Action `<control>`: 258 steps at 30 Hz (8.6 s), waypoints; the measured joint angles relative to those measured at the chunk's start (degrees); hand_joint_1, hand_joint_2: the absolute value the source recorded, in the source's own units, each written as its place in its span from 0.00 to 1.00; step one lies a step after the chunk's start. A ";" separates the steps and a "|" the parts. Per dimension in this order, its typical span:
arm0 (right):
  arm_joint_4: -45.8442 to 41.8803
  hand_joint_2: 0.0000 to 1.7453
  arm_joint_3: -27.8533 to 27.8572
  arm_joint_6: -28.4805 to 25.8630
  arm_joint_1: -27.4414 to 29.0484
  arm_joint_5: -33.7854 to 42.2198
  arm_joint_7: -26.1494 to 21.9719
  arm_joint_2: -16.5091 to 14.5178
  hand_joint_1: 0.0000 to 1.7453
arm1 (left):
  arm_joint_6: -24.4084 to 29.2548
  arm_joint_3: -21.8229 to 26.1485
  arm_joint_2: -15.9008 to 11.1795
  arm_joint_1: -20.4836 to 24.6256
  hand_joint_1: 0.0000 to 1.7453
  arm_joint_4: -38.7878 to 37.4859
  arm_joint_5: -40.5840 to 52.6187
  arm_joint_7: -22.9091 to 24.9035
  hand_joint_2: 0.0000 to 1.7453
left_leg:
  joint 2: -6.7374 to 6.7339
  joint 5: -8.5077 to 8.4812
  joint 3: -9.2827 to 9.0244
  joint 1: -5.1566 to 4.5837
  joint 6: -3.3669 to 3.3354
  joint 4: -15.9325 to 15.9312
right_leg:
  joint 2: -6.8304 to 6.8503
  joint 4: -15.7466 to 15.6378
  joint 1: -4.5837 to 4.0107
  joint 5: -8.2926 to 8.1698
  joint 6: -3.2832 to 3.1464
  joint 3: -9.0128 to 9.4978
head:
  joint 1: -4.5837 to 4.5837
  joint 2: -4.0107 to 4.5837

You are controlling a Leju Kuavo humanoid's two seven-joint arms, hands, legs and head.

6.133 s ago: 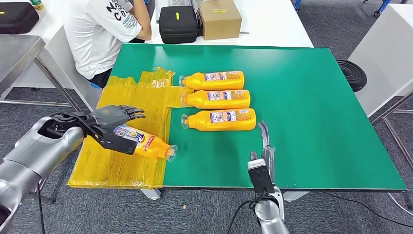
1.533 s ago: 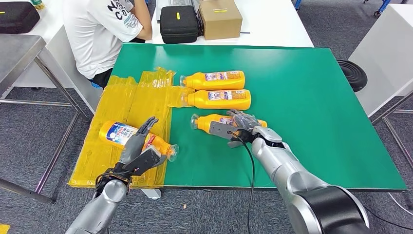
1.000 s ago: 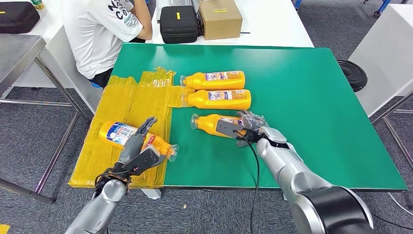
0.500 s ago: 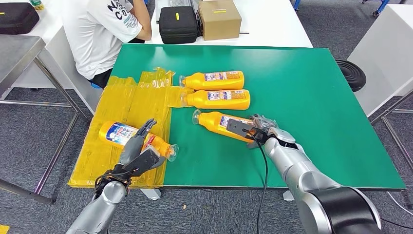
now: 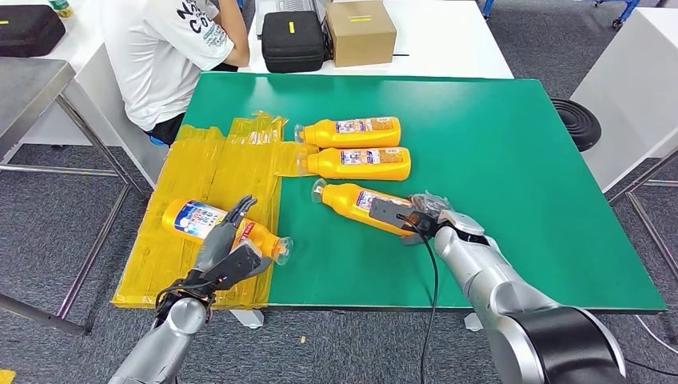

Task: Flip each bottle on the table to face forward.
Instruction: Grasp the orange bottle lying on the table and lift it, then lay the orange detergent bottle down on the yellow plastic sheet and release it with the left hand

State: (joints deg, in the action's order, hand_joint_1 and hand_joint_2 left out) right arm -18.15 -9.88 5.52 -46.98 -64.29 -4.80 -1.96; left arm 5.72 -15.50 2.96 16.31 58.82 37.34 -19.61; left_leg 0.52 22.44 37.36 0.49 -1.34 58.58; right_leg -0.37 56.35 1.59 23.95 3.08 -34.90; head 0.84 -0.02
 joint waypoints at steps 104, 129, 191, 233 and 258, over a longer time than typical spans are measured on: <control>-18.52 1.00 -9.03 -2.27 21.53 45.97 -35.07 -15.00 1.00 | -23.05 -0.58 2.77 -5.22 0.00 9.19 -41.21 -10.24 1.00 | 0.05 0.02 0.30 0.08 0.02 -0.01 | 0.02 0.00 0.00 0.05 -0.02 -0.28 | -0.01 0.00; -19.57 1.00 -6.69 -2.33 21.22 45.88 -33.02 -15.21 1.00 | -20.58 -0.62 2.81 -4.75 0.00 10.03 -31.34 -11.99 1.00 | 0.04 0.02 0.30 0.08 0.02 -0.01 | 0.01 0.00 0.00 0.05 -0.02 -0.28 | -0.01 0.00; -14.04 1.00 -13.33 -1.92 19.85 37.38 -32.05 -15.28 0.52 | -40.77 -5.56 -0.16 1.72 1.00 0.42 -54.02 -4.33 1.00 | 0.01 0.01 0.30 0.08 0.02 -0.01 | 0.00 -0.01 0.00 0.05 -0.02 -0.33 | -0.01 0.00; -38.44 0.00 -8.05 -6.49 31.53 33.65 -25.44 -9.93 0.00 | 0.78 3.48 -9.17 13.20 1.00 6.09 0.94 0.33 1.00 | 0.03 -0.01 0.37 0.14 0.05 -0.01 | 0.01 0.00 -0.05 0.03 -0.03 -0.34 | -0.02 0.00; -46.05 0.00 -3.66 -6.75 33.78 35.44 -25.79 -9.00 0.00 | -11.92 -9.28 -18.79 16.50 1.00 -9.28 21.86 2.00 1.00 | 0.00 -0.02 0.36 0.15 0.07 -0.01 | 0.00 -0.01 -0.05 0.04 -0.03 -0.40 | -0.02 0.00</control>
State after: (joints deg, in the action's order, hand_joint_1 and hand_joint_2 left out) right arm -64.19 -13.53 -1.22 -13.20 -28.85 -30.59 -10.96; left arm -6.20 -24.78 -15.84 32.82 49.54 59.20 -17.61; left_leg 0.51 22.41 37.71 0.64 -1.27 58.57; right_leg -0.37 56.34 1.53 23.98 3.05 -35.30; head 0.83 -0.02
